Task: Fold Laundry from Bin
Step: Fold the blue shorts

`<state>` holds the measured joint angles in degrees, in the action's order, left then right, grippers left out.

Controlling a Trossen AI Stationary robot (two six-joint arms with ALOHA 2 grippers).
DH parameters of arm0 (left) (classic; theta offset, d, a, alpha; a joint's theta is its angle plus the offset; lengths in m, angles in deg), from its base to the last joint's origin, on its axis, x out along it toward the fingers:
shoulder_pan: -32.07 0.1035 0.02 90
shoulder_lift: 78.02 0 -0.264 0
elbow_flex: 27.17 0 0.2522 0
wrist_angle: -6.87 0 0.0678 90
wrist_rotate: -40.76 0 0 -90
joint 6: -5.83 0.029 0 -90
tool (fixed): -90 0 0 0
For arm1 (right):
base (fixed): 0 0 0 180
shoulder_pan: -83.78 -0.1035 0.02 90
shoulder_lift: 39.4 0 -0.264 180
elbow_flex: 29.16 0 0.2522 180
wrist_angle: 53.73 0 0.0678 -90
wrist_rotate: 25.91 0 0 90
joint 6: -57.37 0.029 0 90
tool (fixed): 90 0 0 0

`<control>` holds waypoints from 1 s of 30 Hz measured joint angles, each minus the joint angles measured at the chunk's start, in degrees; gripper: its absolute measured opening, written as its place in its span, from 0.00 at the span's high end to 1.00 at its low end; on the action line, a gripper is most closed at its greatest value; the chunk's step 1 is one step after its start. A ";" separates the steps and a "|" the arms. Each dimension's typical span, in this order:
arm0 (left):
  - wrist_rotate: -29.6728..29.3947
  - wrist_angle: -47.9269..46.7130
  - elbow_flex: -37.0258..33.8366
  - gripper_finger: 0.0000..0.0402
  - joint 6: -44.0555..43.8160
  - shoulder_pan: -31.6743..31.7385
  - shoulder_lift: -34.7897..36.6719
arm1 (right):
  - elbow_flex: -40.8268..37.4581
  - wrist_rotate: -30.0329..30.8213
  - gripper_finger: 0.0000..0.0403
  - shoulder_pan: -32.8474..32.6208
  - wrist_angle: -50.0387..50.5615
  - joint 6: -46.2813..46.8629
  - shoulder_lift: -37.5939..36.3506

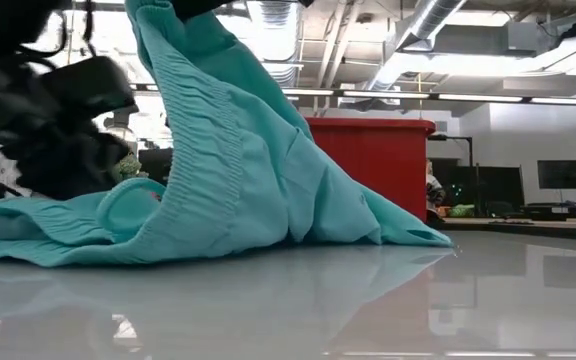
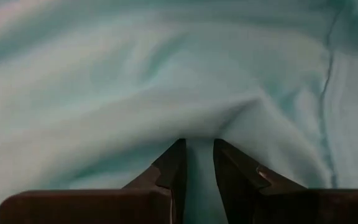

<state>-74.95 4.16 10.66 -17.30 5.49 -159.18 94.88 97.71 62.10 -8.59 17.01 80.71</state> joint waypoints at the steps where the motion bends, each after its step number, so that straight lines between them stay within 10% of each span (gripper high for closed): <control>1: 1.12 2.29 0.02 0.82 1.31 0.97 -0.86 | 0.00 0.34 0.93 -0.09 -0.07 0.00 0.00; 20: 11.33 11.86 19.20 0.82 16.43 5.27 -24.09 | -0.02 13.55 0.93 -6.73 8.10 8.84 -3.55; 30: 6.42 -12.04 22.54 0.82 4.47 -0.82 -8.91 | 0.00 14.38 0.93 -7.70 15.12 15.16 -4.35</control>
<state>-68.53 -7.88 33.21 -12.83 4.67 -168.10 94.88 112.09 54.40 6.53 32.17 76.36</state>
